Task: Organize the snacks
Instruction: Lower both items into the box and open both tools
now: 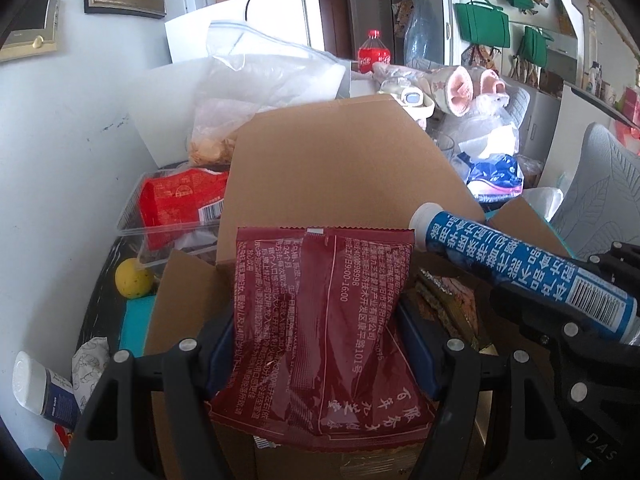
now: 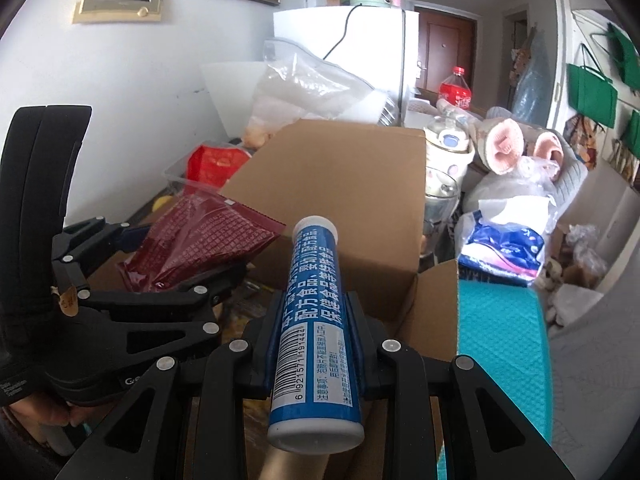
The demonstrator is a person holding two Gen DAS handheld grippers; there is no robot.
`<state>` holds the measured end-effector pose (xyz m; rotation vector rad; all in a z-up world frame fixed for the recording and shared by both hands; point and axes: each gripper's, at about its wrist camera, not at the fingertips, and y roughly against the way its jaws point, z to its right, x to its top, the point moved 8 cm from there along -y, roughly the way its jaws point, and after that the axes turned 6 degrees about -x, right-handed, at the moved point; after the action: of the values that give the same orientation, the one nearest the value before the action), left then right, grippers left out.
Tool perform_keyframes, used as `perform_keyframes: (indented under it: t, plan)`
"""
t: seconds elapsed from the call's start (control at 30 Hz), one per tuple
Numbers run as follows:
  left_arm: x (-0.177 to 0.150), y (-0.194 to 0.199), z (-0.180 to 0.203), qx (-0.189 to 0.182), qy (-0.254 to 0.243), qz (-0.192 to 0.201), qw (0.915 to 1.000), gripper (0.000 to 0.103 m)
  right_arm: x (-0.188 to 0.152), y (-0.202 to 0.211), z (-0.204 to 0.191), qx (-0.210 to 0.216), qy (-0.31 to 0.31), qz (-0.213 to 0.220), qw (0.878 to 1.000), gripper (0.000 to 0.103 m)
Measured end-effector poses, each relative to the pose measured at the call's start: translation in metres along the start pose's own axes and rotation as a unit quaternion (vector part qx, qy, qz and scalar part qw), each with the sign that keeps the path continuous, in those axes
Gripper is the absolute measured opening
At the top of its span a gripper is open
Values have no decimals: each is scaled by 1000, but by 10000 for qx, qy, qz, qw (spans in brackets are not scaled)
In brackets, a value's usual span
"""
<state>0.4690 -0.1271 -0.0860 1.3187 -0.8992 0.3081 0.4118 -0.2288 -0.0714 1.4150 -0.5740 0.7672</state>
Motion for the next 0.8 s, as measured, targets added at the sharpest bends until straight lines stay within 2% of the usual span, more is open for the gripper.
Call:
perform_keyframes:
  t: [0.17, 0.4, 0.43, 0.47, 0.5, 0.53, 0.8]
  plan:
    - [-3, -3, -4, -20, 98, -97, 9999, 71, -7, -9, 0, -19, 46, -211, 9998, 28]
    - [-12, -18, -13, 234, 215, -585, 9978, 73, -12, -15, 4, -108, 14, -439, 9990, 30]
    - [-16, -23, -15, 210, 256, -725, 9968, 74, -13, -16, 3, -128, 31, -486, 9987, 40]
    - [-18, -27, -15, 164, 272, -841, 9960, 75, -14, -17, 3, -165, 50, -550, 9983, 64]
    - [-19, -30, -15, 156, 272, -907, 9954, 76, -15, -18, 3, -208, 55, -595, 9980, 74]
    - [-20, -30, -15, 159, 277, -926, 9952, 77, -15, -18, 3, -215, 49, -589, 9980, 79]
    - [-25, -33, -15, 173, 243, -1060, 9939, 80, -15, -18, 3, -270, 59, -622, 9977, 79]
